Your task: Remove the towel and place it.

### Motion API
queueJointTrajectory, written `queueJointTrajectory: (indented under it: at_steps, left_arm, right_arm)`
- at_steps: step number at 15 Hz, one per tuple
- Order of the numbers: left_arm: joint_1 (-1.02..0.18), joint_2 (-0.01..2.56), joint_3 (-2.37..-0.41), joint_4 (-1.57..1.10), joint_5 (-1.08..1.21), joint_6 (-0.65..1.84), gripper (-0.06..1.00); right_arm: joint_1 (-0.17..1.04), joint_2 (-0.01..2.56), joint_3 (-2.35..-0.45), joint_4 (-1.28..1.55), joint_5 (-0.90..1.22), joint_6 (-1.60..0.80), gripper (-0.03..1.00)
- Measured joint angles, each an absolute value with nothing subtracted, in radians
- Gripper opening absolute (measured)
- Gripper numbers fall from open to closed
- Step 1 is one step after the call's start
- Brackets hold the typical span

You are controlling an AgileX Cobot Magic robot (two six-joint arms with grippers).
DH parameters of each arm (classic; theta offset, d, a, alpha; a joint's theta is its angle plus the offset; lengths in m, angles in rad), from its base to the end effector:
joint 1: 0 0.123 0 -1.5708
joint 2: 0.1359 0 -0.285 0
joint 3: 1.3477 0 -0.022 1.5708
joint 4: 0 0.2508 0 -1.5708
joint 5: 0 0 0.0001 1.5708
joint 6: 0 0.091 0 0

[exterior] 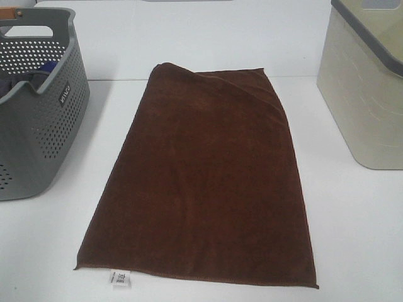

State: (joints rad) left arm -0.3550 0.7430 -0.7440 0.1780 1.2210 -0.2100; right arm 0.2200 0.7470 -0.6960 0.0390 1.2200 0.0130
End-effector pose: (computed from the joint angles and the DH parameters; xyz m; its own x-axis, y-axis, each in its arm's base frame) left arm 0.1032 -0.0221 0.3054 -0.8786 0.1702 -0.4463 0.1476 0.9854 0.0852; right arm 0.0999 0.0258 0.2900 -0.9094 -0.1763 -0.3766 -0.2076 0.9772 0.0439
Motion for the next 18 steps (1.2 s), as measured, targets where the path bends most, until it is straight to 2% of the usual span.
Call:
queueJointTrajectory:
  at_steps: [3,8,10,18]
  left_arm:
    - [-0.355,0.464,-0.604,0.152,1.201,-0.174,0.68]
    - [-0.355,0.165,-0.514,-0.019,1.05,0.052,0.68]
    - [-0.355,0.148,-0.499,-0.071,1.05,0.124,0.68]
    - [-0.35,0.148,-0.499,-0.076,1.05,0.136,0.68]
  right_arm:
    - [0.22,0.533,-0.57,0.04,1.223,-0.025,0.69]
    - [0.22,0.21,-0.522,0.134,1.109,-0.149,0.69]
    - [0.22,0.137,-0.508,0.144,1.078,-0.176,0.69]
    - [0.22,0.131,-0.505,0.144,1.072,-0.18,0.69]
